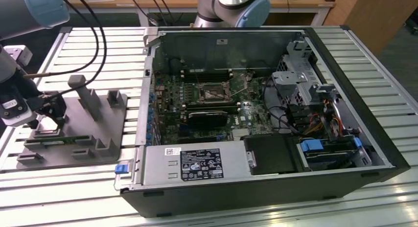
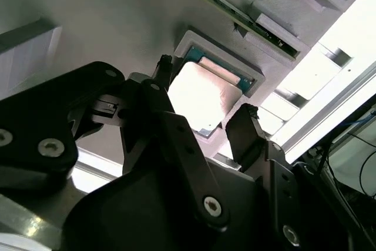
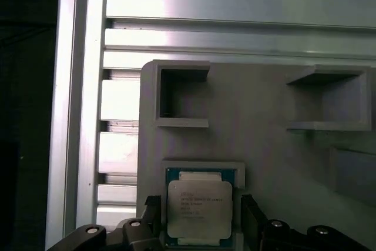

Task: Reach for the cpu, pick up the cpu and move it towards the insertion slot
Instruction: 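Pick up the cpu and move it towards the insertion slot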

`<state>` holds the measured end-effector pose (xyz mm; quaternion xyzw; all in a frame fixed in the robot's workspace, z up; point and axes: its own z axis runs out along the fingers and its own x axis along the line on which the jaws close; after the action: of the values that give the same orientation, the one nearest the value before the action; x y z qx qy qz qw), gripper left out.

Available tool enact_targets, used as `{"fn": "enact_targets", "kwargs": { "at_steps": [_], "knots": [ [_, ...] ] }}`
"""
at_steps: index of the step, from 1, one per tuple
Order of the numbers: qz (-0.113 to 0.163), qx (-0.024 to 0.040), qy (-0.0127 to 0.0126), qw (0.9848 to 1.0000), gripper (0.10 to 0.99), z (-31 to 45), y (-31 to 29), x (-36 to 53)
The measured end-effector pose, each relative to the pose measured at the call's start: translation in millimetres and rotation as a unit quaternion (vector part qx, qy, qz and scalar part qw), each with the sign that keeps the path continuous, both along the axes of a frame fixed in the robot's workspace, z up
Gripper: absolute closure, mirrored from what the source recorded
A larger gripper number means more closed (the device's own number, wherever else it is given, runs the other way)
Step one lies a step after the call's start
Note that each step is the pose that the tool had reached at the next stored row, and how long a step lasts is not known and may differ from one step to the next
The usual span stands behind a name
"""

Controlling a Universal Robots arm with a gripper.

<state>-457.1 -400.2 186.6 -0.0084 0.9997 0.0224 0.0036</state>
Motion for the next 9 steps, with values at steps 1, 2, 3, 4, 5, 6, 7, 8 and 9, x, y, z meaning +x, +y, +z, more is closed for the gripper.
{"fn": "enact_targets", "kwargs": {
  "at_steps": [1,2,3,4,5,6,7,8,9],
  "knots": [
    [0.000,0.0000,-0.0001,1.0000,0.439,-0.9,0.0,-0.2],
    [0.000,0.0000,-0.0001,1.0000,0.439,-1.6,0.1,-0.4],
    [0.000,0.0000,-0.0001,1.0000,0.439,-2.3,0.1,-0.5],
    [0.000,0.0000,-0.0002,1.0000,0.439,-2.9,0.1,-0.5],
    [0.000,0.0001,-0.0002,1.0000,0.439,-3.3,0.2,-0.5],
    [0.000,0.0000,-0.0001,1.0000,0.439,-3.3,0.2,-0.6],
    [0.000,0.0000,-0.0001,1.0000,0.439,-3.4,0.2,-0.6],
    [0.000,0.0000,-0.0001,1.0000,0.439,-3.5,0.2,-0.6],
    [0.000,0.0001,-0.0002,1.0000,0.439,-3.6,0.2,-0.6]
  ]
}}
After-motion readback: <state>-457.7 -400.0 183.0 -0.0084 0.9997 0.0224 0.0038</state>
